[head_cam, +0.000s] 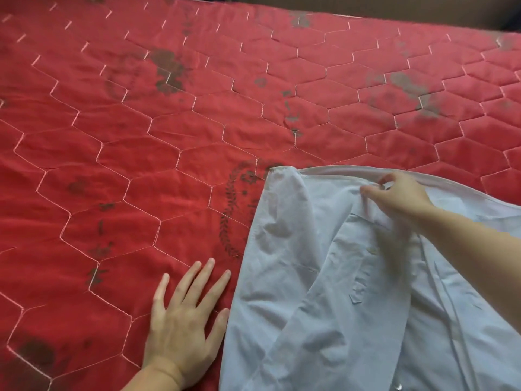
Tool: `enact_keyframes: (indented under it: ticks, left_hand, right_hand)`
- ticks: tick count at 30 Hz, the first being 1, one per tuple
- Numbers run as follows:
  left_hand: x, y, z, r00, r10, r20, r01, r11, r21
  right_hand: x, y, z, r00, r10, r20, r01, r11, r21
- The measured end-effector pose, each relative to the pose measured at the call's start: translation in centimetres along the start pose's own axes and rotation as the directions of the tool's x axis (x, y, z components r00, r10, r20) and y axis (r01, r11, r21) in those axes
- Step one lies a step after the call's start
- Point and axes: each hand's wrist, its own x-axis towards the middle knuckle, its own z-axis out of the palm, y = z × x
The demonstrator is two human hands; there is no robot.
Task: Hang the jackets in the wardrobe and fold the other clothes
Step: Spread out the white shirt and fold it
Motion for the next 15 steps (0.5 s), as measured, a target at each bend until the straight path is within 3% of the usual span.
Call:
enact_keyframes:
  ticks: [3, 6, 9, 10, 12, 14, 15]
  left_hand:
    - [-0.1, -0.1, 0.0, 1.0, -0.002, 0.011, 0.002, 1.0, 0.019]
    - [-0.1, 0.0, -0.1, 1.0, -0.013, 0.026, 0.012, 0.999, 0.035]
    - [-0.1, 0.1, -0.1, 0.999, -0.027, 0.038, 0.025, 0.999, 0.048]
    - [0.0, 0.1, -0.1, 0.999, -0.028, 0.039, 0.026, 0.998, 0.055]
    - [-0.1, 0.1, -0.2, 0.998, -0.033, 0.048, 0.03, 0.998, 0.059]
    - [-0.1, 0.1, -0.2, 0.998, -0.033, 0.048, 0.03, 0.998, 0.06]
    - [-0.1, 0.0, -0.2, 0.999, -0.032, 0.04, 0.029, 0.997, 0.066]
  right_hand:
    - [1.0, -0.6, -0.1, 0.997, -0.034, 0.071, 0.032, 0.999, 0.029]
    - [2.2, 0.3, -0.5, 0.997, -0.036, -0.069, 0.039, 0.998, 0.042]
    - [2.1, 1.0, 0.2, 0.98, -0.017, -0.2, -0.004, 0.994, -0.105]
    - [1.5, 1.0, 0.7, 0.966, -0.086, -0.245, 0.042, 0.983, -0.179]
    - [-0.7, 0.0, 2.7, 0.899, -0.358, -0.252, 0.287, 0.917, -0.276]
    - [-3.7, -1.0, 5.3, 0.839, -0.537, -0.089, 0.49, 0.816, -0.307]
    - [-4.8, -1.2, 6.7, 0.83, -0.558, 0.018, 0.531, 0.779, -0.333]
